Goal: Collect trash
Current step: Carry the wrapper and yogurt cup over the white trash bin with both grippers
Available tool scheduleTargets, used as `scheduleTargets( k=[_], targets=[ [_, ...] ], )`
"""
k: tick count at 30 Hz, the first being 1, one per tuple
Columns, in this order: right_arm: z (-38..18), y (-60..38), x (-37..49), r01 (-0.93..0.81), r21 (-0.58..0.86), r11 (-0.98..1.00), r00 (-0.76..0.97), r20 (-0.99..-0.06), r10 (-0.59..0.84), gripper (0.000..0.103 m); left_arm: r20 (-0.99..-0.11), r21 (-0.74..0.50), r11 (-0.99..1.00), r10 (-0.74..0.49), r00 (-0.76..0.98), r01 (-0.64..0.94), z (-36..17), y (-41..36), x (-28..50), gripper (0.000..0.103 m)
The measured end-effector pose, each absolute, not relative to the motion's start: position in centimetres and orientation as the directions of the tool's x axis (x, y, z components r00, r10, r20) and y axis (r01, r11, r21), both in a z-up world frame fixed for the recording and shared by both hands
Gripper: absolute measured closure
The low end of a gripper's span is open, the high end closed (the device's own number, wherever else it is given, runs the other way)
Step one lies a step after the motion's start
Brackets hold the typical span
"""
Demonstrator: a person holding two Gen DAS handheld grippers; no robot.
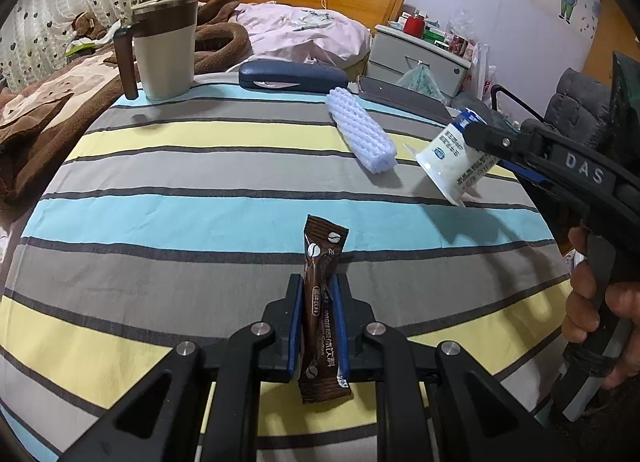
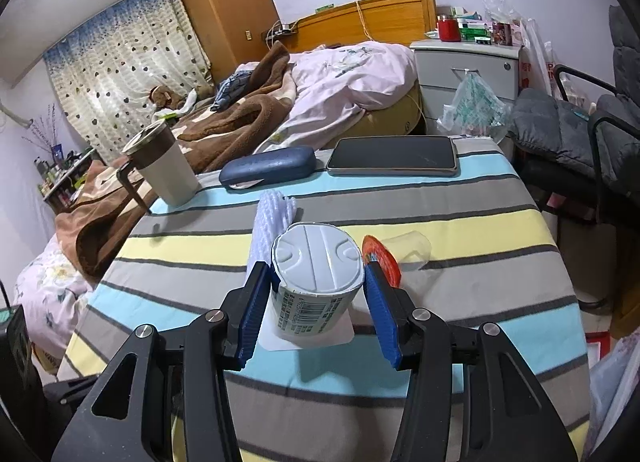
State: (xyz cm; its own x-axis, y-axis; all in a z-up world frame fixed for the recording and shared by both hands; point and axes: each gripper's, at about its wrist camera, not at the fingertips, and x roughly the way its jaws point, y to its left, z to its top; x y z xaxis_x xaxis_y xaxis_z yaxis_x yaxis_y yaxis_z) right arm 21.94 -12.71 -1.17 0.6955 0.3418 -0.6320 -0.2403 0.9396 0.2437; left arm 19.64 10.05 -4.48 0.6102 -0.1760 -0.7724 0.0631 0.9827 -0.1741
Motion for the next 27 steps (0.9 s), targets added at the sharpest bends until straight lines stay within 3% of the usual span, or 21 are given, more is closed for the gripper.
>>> scheduleTargets(
  k=[27],
  targets=[
    [1.5, -18.0, 15.5, -0.183, 0.209, 0.961, 0.783, -0.560, 0.271, 0.053, -0.678, -0.144, 0.968, -0.246, 0.693, 0.203, 1.5, 3.2, 15.0, 0.088]
  ],
)
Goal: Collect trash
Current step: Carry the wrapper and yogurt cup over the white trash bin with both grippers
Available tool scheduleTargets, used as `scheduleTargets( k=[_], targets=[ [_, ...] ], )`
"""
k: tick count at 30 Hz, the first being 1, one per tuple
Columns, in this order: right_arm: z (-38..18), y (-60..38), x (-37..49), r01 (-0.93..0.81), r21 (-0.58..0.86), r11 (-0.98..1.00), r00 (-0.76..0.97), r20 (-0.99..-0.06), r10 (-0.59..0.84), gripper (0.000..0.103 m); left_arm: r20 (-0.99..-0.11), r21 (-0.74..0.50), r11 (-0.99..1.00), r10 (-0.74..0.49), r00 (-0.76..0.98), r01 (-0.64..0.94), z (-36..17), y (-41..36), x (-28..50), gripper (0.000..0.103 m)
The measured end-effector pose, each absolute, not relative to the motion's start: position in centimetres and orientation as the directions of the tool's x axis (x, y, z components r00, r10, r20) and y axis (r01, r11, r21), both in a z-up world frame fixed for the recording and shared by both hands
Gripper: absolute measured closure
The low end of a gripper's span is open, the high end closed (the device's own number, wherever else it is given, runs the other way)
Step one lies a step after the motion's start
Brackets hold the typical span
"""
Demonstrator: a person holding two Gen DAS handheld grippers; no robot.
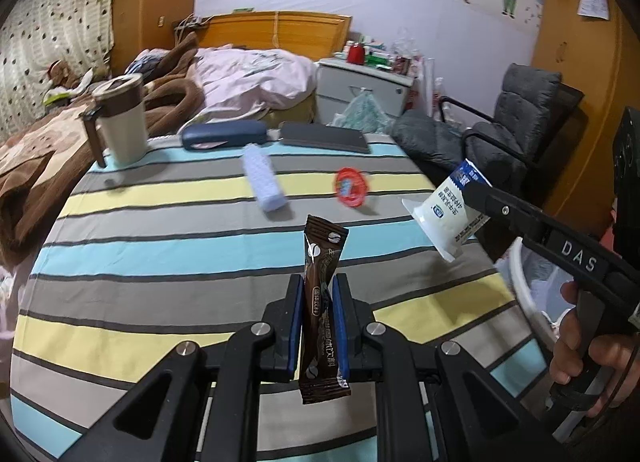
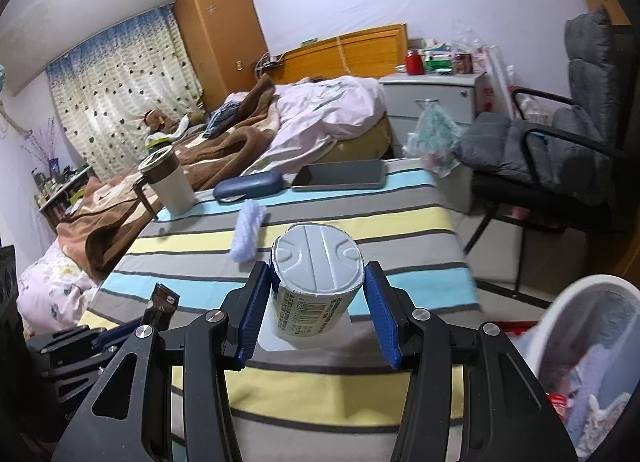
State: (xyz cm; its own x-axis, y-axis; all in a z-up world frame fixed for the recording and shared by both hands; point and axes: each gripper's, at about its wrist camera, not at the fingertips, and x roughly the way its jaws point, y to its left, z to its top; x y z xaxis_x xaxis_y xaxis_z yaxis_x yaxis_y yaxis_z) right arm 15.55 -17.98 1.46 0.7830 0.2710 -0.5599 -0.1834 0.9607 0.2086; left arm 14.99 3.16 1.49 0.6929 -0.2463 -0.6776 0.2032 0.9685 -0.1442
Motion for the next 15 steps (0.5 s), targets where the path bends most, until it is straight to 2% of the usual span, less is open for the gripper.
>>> scheduleTargets(
  k=[15],
  targets=[
    [2.1, -25.2, 11.7, -0.021, 0.181, 0.983, 0.839, -0.532, 0.116, 0.053, -0.647, -0.130, 0.914, -0.373, 0.665, 0.385, 3.3, -5.7, 13.3, 0.088]
  ],
)
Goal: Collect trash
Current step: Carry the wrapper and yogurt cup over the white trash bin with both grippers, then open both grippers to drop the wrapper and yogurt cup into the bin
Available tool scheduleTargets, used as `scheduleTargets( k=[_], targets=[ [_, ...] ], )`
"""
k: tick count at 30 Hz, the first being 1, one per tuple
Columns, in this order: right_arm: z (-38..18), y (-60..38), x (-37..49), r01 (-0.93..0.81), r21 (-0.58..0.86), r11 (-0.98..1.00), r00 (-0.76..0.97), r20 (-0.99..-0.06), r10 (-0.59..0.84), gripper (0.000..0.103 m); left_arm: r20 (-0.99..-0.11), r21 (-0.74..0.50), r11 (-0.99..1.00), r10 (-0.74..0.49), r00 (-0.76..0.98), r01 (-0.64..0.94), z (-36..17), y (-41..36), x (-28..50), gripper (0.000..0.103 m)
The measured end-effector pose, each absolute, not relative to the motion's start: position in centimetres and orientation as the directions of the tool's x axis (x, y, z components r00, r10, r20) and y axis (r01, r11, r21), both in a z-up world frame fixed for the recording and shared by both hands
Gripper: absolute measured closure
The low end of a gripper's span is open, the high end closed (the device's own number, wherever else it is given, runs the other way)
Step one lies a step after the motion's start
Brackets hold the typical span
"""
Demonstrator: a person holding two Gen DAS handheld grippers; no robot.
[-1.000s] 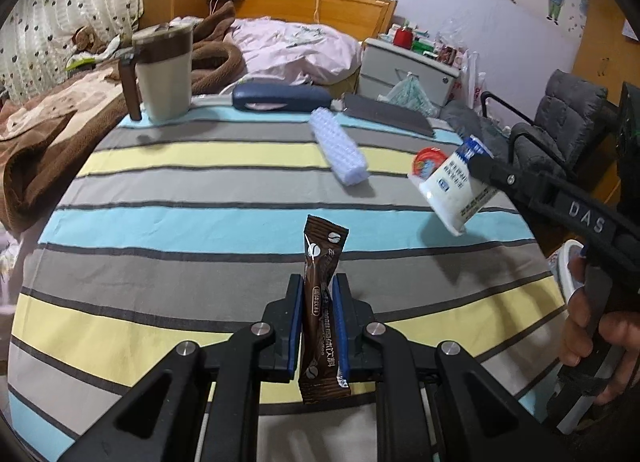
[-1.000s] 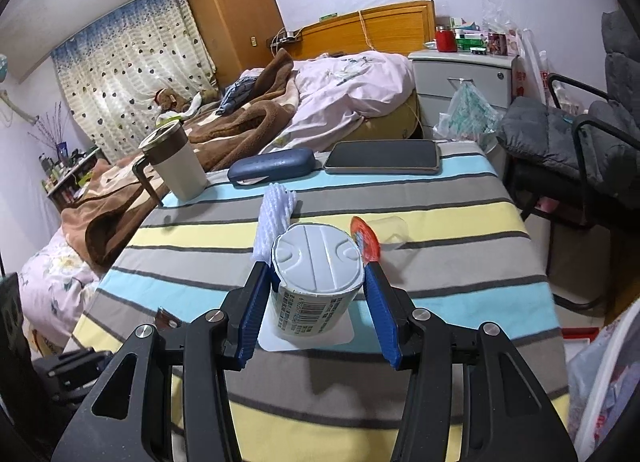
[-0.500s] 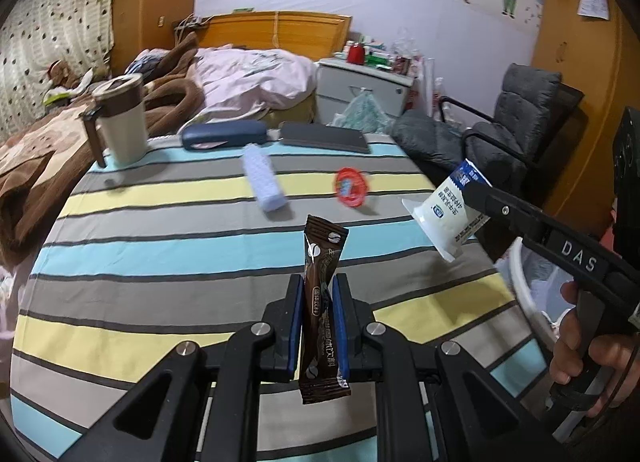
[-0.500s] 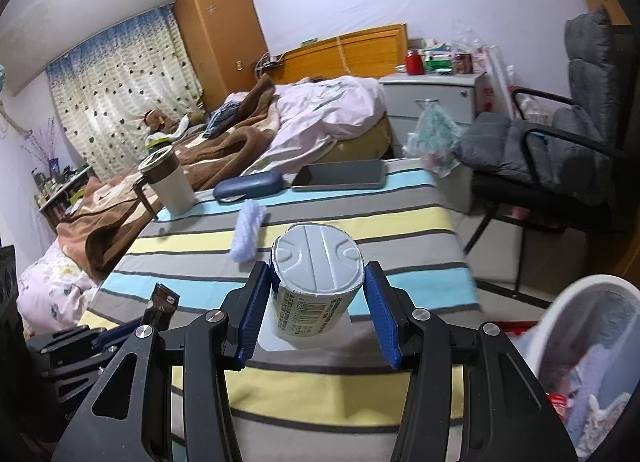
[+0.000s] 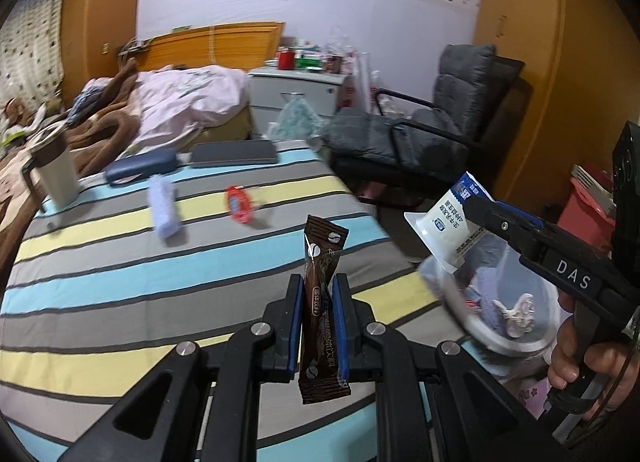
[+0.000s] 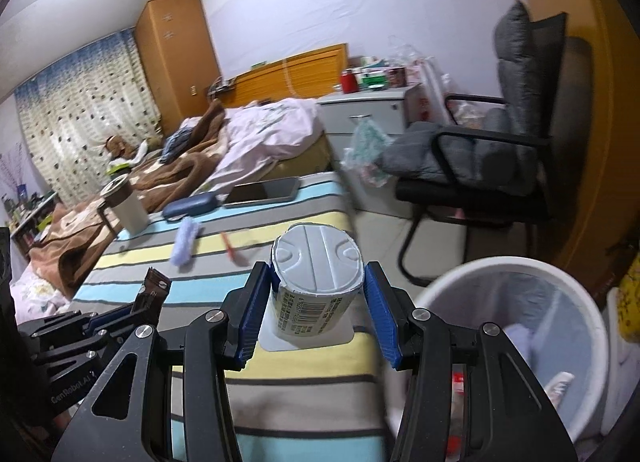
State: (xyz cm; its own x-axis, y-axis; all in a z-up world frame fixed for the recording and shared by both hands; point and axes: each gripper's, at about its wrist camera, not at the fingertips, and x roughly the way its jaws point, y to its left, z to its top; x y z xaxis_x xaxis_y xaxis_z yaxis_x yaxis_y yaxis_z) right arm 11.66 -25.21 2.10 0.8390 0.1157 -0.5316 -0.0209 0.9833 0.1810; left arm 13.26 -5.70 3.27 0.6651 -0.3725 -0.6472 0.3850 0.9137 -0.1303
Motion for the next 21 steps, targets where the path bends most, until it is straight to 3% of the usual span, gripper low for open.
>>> scheduleTargets(
  k=[21],
  targets=[
    [0.7, -34.7, 7.6, 0.238, 0.099, 0.966, 0.799, -0.586, -0.137, 0.053, -0.678, -0.146, 0.776, -0.530, 0.509, 0.613, 2.7, -20.0, 12.5, 0.087]
  ],
)
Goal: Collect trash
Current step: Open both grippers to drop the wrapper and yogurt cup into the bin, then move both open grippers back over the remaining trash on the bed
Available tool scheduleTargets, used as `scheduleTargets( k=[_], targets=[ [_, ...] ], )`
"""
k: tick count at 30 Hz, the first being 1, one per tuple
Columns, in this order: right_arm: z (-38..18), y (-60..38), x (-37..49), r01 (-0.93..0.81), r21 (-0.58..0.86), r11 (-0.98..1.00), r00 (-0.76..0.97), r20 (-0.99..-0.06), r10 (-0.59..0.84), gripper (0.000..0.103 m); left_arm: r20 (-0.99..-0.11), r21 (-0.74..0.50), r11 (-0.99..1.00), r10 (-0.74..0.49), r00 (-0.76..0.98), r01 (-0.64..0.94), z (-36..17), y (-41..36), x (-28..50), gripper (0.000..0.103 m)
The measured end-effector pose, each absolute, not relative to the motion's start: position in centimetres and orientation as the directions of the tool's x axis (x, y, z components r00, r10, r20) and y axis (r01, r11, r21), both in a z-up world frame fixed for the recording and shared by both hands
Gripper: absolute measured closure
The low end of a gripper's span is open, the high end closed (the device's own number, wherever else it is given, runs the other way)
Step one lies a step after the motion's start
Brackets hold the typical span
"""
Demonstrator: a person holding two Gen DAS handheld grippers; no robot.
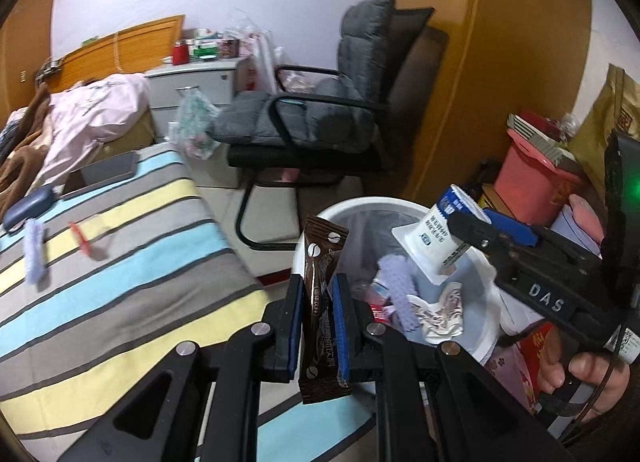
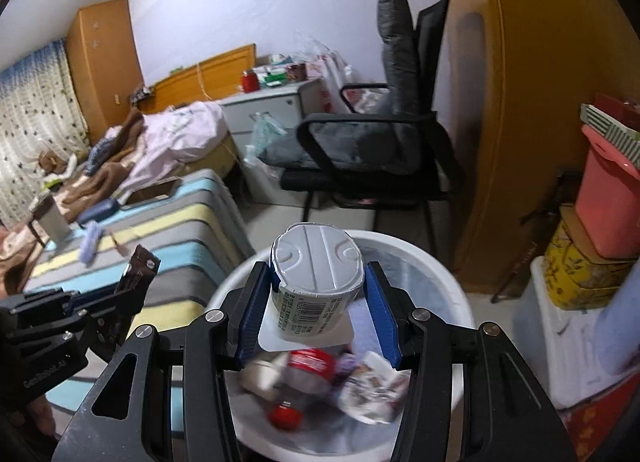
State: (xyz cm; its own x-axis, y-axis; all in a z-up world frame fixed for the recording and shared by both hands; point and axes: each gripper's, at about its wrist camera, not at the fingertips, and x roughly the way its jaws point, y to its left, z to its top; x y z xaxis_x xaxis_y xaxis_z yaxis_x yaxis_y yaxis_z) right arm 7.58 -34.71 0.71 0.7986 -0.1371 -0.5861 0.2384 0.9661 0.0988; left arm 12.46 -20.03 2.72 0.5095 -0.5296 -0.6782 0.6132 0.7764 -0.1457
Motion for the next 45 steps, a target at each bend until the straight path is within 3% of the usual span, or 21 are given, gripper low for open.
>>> scheduleTargets(
  k=[16, 19, 21, 22, 24, 45],
  targets=[
    [-1.2, -38.3, 7.3, 0.308, 0.050, 0.950, 0.718, -0.667, -0.198, 0.052, -0.706, -0.170, 0.738, -0.553, 0.441, 0.653, 1.2, -24.9, 12.4, 0.086],
    [-1.3, -38.3, 7.3, 0.316, 0.041, 0.948, 0.709, -0.674, -0.207, 0.051, -0.712, -0.172, 0.740, -0.549, 0.438, 0.650, 1.0, -25.1, 12.4, 0.071],
    [-1.3, -38.5, 7.2, 0.323, 0.044, 0.945, 0.707, -0.675, -0.211, 0.051, -0.709, -0.173, 0.741, -0.551, 0.441, 0.648, 1.1, -25.0, 12.3, 0.051],
    [-1.3, -38.4, 7.2, 0.324, 0.048, 0.945, 0.708, -0.675, -0.208, 0.048, -0.707, -0.173, 0.745, -0.549, 0.445, 0.645, 1.2, -24.9, 12.3, 0.049],
    [-1.3, -38.4, 7.1, 0.320, 0.053, 0.946, 0.712, -0.672, -0.203, 0.044, -0.701, -0.174, 0.746, -0.552, 0.451, 0.643, 1.4, -24.6, 12.3, 0.049],
    [0.5, -35.7, 6.6, 0.289, 0.043, 0.956, 0.759, -0.619, -0.202, 0.044, -0.659, -0.162, 0.805, -0.518, 0.545, 0.570, 3.3, -19.6, 11.9, 0.047]
  ],
)
